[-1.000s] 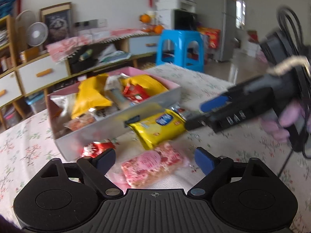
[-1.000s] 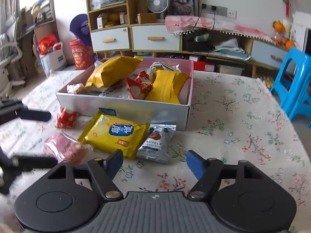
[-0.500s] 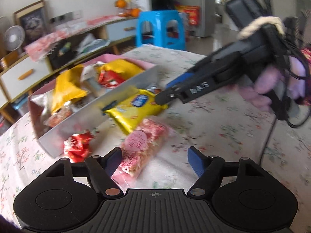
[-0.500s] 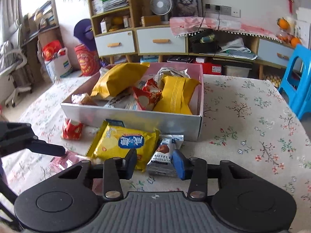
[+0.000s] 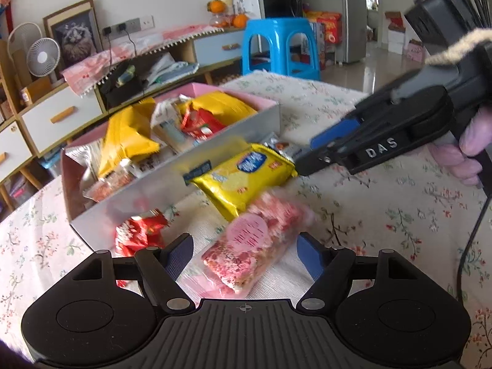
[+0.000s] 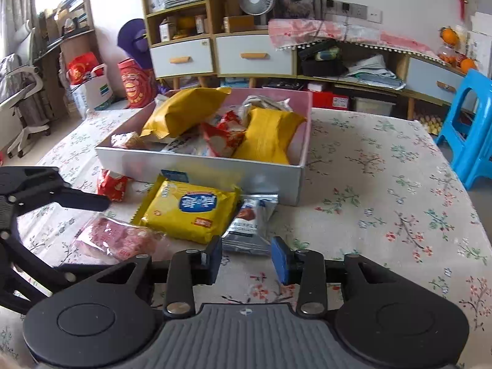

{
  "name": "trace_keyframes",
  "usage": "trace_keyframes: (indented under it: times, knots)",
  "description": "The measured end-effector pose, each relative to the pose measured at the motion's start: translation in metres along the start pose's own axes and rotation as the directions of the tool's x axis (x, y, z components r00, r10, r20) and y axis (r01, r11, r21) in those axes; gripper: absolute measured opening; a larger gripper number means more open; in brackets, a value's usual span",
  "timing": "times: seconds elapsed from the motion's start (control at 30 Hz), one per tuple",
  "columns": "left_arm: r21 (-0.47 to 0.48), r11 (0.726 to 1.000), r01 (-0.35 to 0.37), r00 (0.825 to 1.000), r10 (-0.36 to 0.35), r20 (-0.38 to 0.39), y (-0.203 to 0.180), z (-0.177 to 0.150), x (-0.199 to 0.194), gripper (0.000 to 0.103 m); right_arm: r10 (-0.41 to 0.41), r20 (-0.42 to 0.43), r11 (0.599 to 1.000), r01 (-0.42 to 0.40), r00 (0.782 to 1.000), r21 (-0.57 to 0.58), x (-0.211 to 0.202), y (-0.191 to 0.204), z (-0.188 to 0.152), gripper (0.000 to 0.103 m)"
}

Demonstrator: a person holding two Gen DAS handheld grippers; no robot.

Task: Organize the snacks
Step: 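Grasp the pink rice-cake pack with the left tool while the right tool grasps the silver chocolate packet, then carry the pink rice-cake pack and silver packet into the box and open both tools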

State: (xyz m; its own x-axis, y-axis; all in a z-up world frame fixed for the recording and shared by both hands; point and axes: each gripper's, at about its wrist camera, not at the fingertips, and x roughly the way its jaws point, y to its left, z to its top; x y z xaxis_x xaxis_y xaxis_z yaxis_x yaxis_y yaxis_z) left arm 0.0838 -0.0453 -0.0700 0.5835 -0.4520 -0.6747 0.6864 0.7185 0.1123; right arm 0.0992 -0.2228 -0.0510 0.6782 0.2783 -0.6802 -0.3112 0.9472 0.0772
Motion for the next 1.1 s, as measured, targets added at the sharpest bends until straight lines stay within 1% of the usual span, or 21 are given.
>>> trace_keyframes:
  times: [0.07,0.13,0.2,0.23,0.27,0.33,0.37,0.47,0.53,0.57,0.6,0.63,0.77,0.9,0.97,1.0,1.03,1.07,1.1]
  knots:
    - [0.007,1.000,0.014,1.000,-0.014,-0.005,-0.002,0.000,-0.002,0.068,-0.008,-0.006,1.000,0.008,1.000,-0.021,0.004,0.003,-0.001,0.032]
    - [0.010,1.000,0.025,1.000,-0.025,-0.015,-0.004,0.001,-0.004,0.055,-0.025,-0.005,0.999,0.025,1.000,-0.040,0.007,0.006,-0.002,0.037]
    - [0.007,0.999,0.033,0.999,-0.033,-0.025,-0.006,0.001,-0.006,0.049,-0.040,-0.005,0.998,0.039,0.999,-0.053,0.011,0.008,-0.001,0.041]
    - [0.006,0.999,0.034,0.999,-0.034,-0.028,-0.007,0.001,-0.006,0.048,-0.043,-0.008,0.998,0.042,0.999,-0.055,0.014,0.009,-0.001,0.042]
    - [0.006,0.999,0.032,0.999,-0.032,-0.030,-0.008,0.001,-0.006,0.047,-0.046,-0.006,0.998,0.046,0.999,-0.053,0.015,0.010,-0.001,0.045]
    - [-0.001,1.000,0.028,0.999,-0.028,-0.034,-0.011,0.002,-0.007,0.043,-0.044,-0.002,0.998,0.044,0.999,-0.052,0.017,0.011,0.000,0.045]
    - [-0.010,1.000,0.027,0.999,-0.027,-0.037,-0.011,0.002,-0.009,0.043,-0.041,0.000,0.998,0.041,0.999,-0.053,0.016,0.011,0.000,0.040]
    - [-0.057,0.998,0.031,0.998,-0.034,-0.046,-0.010,0.002,-0.012,0.040,-0.045,0.002,0.997,0.045,0.999,-0.062,0.014,0.011,-0.001,0.033]
    - [-0.095,0.995,0.034,0.998,-0.039,-0.054,-0.008,0.001,-0.014,0.039,-0.044,-0.003,0.996,0.043,0.999,-0.074,0.011,0.010,-0.003,0.024]
    - [-0.110,0.993,0.035,0.998,-0.041,-0.057,-0.008,-0.001,-0.015,0.039,-0.040,-0.008,0.996,0.040,0.999,-0.080,0.008,0.010,-0.004,0.015]
    - [-0.123,0.992,0.033,0.997,-0.040,-0.058,-0.008,-0.002,-0.017,0.038,-0.033,-0.016,0.996,0.031,0.999,-0.088,0.006,0.010,-0.004,0.001]
    - [-0.135,0.990,0.028,0.997,-0.037,-0.062,-0.008,-0.003,-0.018,0.038,-0.030,-0.024,0.995,0.028,0.999,-0.098,0.005,0.010,-0.004,0.000]
    - [-0.181,0.983,0.000,0.997,-0.013,-0.074,-0.008,-0.007,-0.023,0.038,-0.048,-0.048,0.991,0.041,0.998,-0.129,-0.003,0.008,-0.009,0.000]
    - [-0.207,0.977,-0.052,0.995,0.033,-0.093,-0.010,-0.009,-0.028,0.038,-0.082,-0.084,0.993,0.074,0.993,-0.089,-0.009,-0.003,-0.009,0.000]
    - [-0.223,0.972,-0.068,0.994,0.048,-0.094,-0.009,-0.009,-0.028,0.038,-0.080,-0.099,0.996,0.076,0.992,-0.047,-0.011,-0.010,-0.008,0.000]
    - [-0.236,0.970,-0.067,0.995,0.047,-0.090,-0.008,-0.009,-0.029,0.038,-0.067,-0.102,0.998,0.065,0.993,-0.020,-0.012,-0.013,-0.007,0.006]
    - [-0.247,0.967,-0.056,0.996,0.037,-0.082,-0.007,-0.009,-0.029,0.038,-0.052,-0.101,0.999,0.053,0.993,0.003,-0.013,-0.014,-0.007,0.008]
    - [-0.256,0.966,-0.044,0.997,0.026,-0.073,-0.006,-0.009,-0.028,0.039,-0.040,-0.100,0.999,0.043,0.994,0.020,-0.013,-0.015,-0.006,0.017]
    - [-0.263,0.964,-0.035,0.998,0.020,-0.059,-0.005,-0.009,-0.028,0.040,-0.027,-0.093,0.999,0.030,0.995,0.034,-0.013,-0.015,-0.004,0.028]
